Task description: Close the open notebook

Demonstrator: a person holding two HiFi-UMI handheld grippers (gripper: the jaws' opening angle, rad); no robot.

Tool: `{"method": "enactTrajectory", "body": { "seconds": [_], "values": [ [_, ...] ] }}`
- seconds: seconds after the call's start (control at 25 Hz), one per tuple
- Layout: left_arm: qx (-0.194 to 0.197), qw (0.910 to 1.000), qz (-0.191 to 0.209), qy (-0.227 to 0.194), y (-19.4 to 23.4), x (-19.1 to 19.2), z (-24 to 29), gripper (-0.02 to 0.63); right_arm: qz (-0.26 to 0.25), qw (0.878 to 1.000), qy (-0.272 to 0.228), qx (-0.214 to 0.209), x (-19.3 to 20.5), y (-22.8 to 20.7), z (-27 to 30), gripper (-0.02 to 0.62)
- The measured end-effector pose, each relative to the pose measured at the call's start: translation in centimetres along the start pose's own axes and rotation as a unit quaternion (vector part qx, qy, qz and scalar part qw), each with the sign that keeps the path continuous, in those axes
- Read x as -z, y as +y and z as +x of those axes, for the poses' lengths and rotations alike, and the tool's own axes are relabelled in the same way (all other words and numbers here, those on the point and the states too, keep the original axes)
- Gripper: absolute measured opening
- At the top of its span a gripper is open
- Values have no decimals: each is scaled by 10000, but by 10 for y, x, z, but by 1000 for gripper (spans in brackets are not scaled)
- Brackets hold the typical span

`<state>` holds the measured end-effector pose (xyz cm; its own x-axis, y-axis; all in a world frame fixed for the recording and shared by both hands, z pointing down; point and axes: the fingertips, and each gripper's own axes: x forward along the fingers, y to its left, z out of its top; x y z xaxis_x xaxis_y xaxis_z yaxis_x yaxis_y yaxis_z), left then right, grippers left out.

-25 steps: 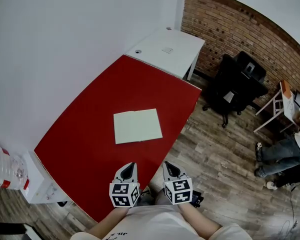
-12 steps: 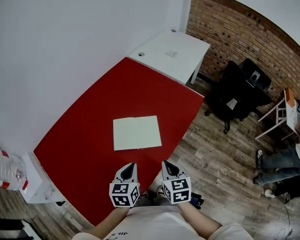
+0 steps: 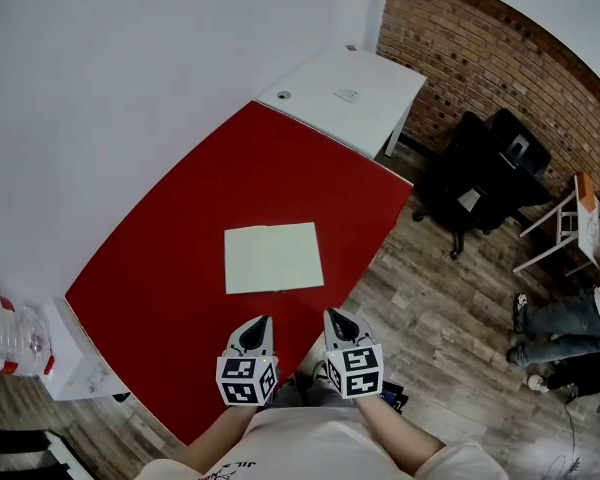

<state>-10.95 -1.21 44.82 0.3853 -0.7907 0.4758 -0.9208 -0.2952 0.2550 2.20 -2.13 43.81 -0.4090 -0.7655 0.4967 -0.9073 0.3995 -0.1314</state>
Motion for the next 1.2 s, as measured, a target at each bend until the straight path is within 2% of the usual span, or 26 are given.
{"method": "enactTrajectory", "body": {
  "seconds": [0.48, 0.96, 1.2],
  "values": [
    [-307, 9994, 15, 137, 51, 10, 33, 6, -97, 9999, 136, 9, 4, -12, 50, -2],
    [-524, 9980, 8, 347, 101, 43, 81, 6, -163, 9990, 374, -180, 35, -7, 116, -3],
    [-758, 9963, -69, 400, 135, 56, 93, 6, -183, 9982, 501, -282, 47, -1, 138, -2]
  ]
}}
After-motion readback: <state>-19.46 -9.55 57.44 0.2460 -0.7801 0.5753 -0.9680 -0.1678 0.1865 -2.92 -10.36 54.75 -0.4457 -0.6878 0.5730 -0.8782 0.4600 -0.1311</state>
